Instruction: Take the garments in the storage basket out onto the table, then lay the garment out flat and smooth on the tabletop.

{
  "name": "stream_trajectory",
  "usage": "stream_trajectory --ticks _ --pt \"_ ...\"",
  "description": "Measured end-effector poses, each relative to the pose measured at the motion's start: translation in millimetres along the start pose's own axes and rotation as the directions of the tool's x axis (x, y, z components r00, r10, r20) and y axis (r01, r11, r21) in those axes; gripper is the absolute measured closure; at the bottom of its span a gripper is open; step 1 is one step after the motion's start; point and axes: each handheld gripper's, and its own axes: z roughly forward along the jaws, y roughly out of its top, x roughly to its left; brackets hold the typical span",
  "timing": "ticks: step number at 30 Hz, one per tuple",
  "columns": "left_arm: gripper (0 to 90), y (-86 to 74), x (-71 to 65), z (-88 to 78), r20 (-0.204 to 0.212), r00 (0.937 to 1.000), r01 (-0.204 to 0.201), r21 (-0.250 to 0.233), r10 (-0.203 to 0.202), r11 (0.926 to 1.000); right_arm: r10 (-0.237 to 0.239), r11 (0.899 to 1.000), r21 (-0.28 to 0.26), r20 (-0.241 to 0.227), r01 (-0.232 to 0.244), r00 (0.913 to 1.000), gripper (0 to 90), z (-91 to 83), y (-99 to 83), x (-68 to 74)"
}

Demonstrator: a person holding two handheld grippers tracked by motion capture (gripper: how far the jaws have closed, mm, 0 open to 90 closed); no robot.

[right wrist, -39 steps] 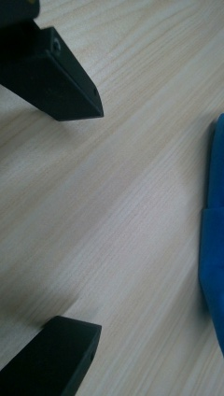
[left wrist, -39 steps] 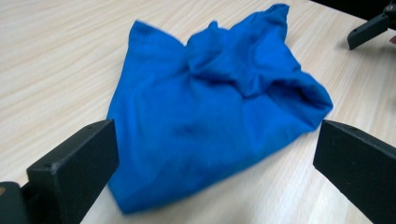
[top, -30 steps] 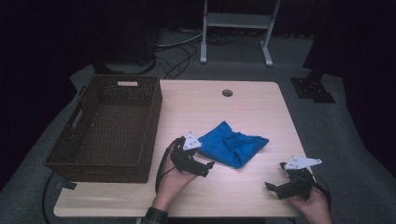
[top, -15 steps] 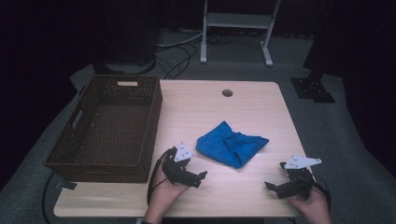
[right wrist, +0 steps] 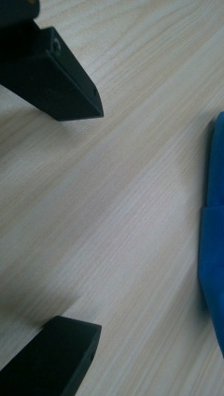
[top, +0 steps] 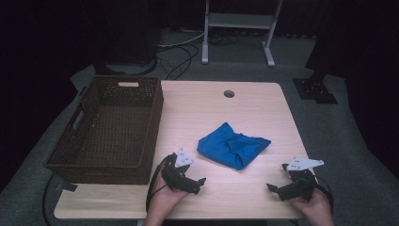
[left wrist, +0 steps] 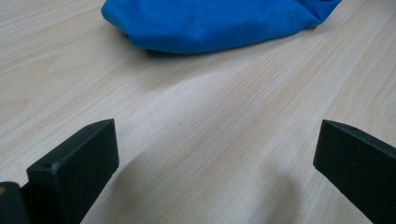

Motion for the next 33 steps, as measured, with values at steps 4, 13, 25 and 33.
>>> stream_trajectory --ticks 4,13,25,33 --pt "0.0 -0.6 -0.8 1.6 -0.006 0.9999 -0.011 0.048 0.011 0.9988 0.0 1.0 0.0 0.0 0.0 1.0 0.0 0.0 0.0 0.0" --pt "0.0 0.4 -5.9 4.8 -0.045 0.9974 -0.053 0.073 0.057 0.9959 0.0 1.0 0.0 0.0 0.0 1.0 0.0 0.0 0.0 0.1" --pt "0.0 0.4 -5.9 5.0 -0.045 0.9975 -0.052 0.072 0.055 0.9961 0.019 0.999 -0.048 0.035 -0.018 0.9992 0.0 -5.6 2.3 -1.7" --pt "0.0 0.5 -5.8 4.9 -0.045 0.9974 -0.053 0.073 0.057 0.9959 0.009 0.996 -0.084 0.041 -0.005 0.9991 0.0 -9.3 11.6 0.3"
